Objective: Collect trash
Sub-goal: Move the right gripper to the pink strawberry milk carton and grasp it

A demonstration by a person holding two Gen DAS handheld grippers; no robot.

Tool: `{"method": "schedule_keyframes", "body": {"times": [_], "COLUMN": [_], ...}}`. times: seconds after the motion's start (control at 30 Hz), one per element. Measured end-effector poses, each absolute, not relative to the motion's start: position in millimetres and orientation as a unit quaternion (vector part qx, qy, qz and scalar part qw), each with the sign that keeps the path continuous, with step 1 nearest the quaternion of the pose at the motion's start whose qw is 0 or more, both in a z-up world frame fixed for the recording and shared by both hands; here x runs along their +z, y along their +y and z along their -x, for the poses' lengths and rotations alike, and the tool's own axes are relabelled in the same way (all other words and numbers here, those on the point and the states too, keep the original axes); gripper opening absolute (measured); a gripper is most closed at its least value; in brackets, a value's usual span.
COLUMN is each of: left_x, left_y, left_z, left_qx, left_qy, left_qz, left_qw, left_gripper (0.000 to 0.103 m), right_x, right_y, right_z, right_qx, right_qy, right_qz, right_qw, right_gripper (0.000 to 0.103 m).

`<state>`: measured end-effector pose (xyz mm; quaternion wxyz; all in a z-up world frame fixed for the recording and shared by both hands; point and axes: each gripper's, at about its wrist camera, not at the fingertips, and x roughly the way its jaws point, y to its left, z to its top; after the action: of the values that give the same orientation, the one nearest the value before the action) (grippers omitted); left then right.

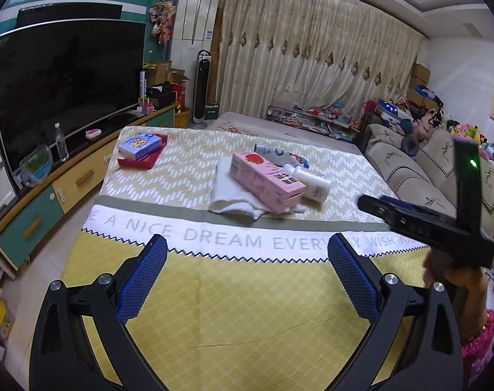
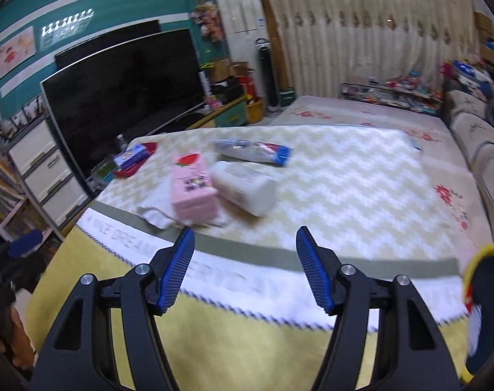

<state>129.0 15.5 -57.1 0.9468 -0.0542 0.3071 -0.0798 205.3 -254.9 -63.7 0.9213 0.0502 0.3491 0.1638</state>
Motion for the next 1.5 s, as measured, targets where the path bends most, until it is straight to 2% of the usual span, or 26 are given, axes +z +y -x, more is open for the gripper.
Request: {"method": "schedule_keyframes", "body": {"times": [0.4,1.07,1.33,1.5], "left_x": [-62,-70,-72,-75], "left_y": [9,10,12,10], "left_z": [-131,-135,-136,-136], "left_qx": [-0.098,-0.099,-0.099,-0.100], "left_qy": [0.309,0.321,0.323,0.327], "left_qz": [0.064,0.069,0.071,0.073], "left_qw": [0.944,0.939,0.939,0.937], "left_gripper": [0.097,0.097,0.097,0.097], "right_x": [-75,-106,-108,-113], "right_y": [-190,-172,-166,-163], "right_z": [-251,-295,-298,-301], "right_qx": [0.216,0.199,0.200,0.203], "right_qy": [0.369,0.409,0.411,0.416], "right_qz": [0.004,0.000,0.007,0.007], "right_qw": [0.904,0.891,0.890,0.886], "right_gripper": [0.062,0.061,0.055,0.055]}}
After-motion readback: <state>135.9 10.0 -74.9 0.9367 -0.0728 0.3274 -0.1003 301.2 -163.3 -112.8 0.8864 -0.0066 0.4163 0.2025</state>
